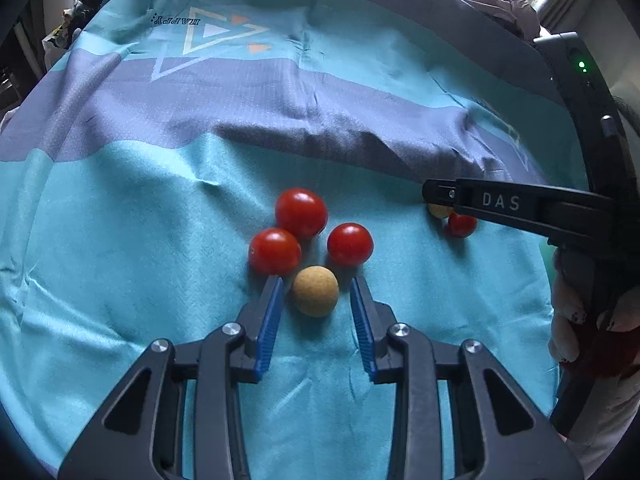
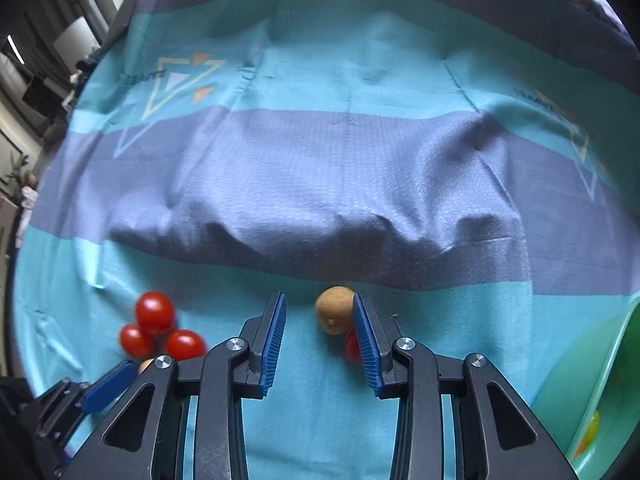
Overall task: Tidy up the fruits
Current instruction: 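Close both grippers, each on a tan ball, and lift them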
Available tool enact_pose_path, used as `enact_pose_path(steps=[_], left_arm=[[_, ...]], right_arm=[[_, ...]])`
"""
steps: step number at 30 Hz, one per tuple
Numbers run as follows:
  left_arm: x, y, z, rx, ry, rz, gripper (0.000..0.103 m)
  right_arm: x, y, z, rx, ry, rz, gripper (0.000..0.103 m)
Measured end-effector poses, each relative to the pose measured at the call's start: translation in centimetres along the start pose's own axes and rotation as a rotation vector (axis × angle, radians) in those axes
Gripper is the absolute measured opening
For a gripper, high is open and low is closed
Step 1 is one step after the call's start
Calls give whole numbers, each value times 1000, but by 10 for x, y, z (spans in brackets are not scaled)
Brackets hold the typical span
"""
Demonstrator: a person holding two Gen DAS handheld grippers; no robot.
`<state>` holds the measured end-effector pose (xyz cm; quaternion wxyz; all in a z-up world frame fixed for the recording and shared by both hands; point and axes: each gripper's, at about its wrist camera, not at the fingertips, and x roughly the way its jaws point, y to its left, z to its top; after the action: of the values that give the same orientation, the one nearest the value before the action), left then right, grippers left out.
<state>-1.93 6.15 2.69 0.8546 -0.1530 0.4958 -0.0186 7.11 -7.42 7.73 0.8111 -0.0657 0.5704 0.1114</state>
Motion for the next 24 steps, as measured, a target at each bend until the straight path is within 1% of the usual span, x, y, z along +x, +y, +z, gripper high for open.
enact_pose_path(steps=[3,4,6,8,10,13,16,18,24], left_arm=[[6,1,0,-12,19,-11,33],[7,1,-1,-10,16,4,32],[10,-2,-1,9,3,37,31],[11,-1,-1,14,-6,57,31],[11,0,-1,13,-14,66,31],[10,2,0,7,-31,75,26],[10,3,0,0,-32,63,26],[6,2,0,-2,-38,37,26],[-15,-12,-4,40,-98,8,26]], right_arm=[[5,1,-1,-14,8,-17,38],[7,1,-1,-16,10,-25,38],[10,0,-1,-17,15,-28,31],[14,-1,-1,-13,28,-26,29],[19,-1,-2,-15,32,-29,28],[16,-2,-5,-5,8,-22,28],[10,-7,-8,9,-11,1,27],[1,-9,-10,14,-33,15,27],[-35,-14,-25,26,-111,73,27]])
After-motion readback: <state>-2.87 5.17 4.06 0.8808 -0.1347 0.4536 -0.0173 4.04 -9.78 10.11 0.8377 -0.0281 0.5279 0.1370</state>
